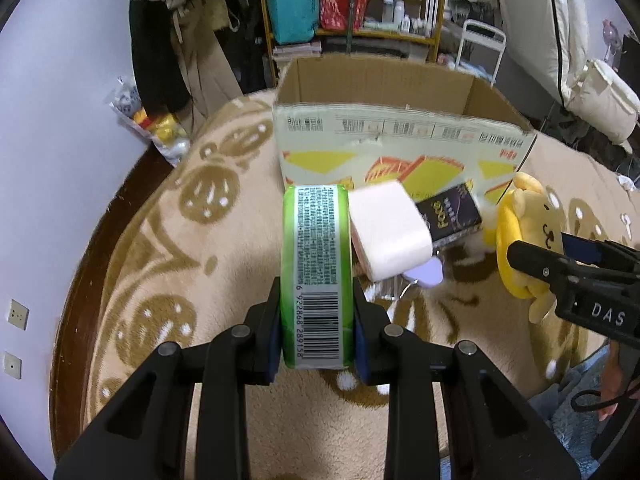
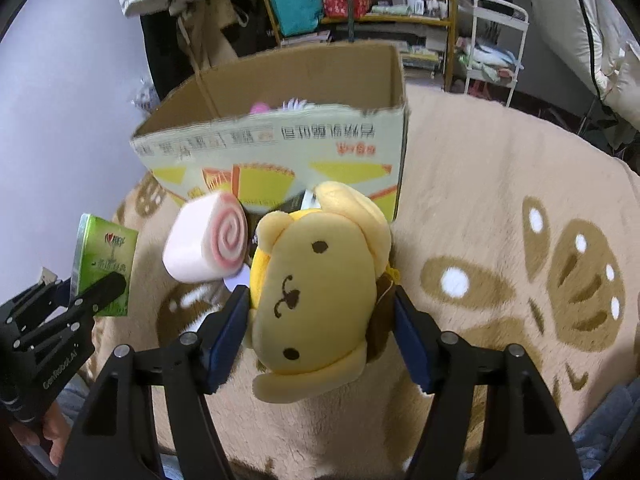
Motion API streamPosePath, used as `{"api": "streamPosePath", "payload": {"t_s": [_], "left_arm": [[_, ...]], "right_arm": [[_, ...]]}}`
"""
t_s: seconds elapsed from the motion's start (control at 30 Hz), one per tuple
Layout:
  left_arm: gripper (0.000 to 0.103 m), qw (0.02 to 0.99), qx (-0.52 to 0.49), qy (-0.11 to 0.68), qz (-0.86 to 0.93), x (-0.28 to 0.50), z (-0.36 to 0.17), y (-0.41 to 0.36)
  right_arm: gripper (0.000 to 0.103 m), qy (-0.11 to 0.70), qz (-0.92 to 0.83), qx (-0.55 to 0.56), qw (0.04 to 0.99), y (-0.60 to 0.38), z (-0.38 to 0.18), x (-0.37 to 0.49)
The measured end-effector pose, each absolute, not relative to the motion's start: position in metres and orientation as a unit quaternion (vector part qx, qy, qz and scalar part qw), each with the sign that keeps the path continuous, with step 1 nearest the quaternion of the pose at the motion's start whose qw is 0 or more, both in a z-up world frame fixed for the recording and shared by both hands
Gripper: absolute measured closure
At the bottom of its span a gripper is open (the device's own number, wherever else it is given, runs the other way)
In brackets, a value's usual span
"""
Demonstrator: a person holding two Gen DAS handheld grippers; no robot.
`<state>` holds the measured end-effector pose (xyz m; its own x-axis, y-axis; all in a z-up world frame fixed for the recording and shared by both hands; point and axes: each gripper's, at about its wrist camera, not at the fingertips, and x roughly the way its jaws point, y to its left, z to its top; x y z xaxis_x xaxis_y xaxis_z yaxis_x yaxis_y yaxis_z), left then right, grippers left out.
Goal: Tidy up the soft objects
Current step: 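Lift soap box with left tool while right tool carries yellow dog over box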
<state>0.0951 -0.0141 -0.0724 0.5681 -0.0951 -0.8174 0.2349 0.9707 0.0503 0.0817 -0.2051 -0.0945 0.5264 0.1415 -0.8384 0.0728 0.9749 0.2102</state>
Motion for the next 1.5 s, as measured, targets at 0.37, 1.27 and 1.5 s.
{"api": "streamPosePath", "payload": {"t_s": [0.37,1.27,1.5], "left_arm": [[0.075,0.912,0.081,0.39,-0.1,0.082,-0.046,-0.017],[0.075,0.957,0.111,0.236,-0.125,0.06,0.032,-0.033],[0.075,0.962,0.122,0.207,-0.13,0.086,0.053,-0.045]], "right_arm": [[0.031,0.416,0.001,0.082,0.906,-0.191,-0.067,0.077],[0.031,0.234,0.007,0.04,0.971,-0.197,0.024,0.071],[0.031,0.21,0.028,0.025,0.977,-0.201,0.043,0.088]]}}
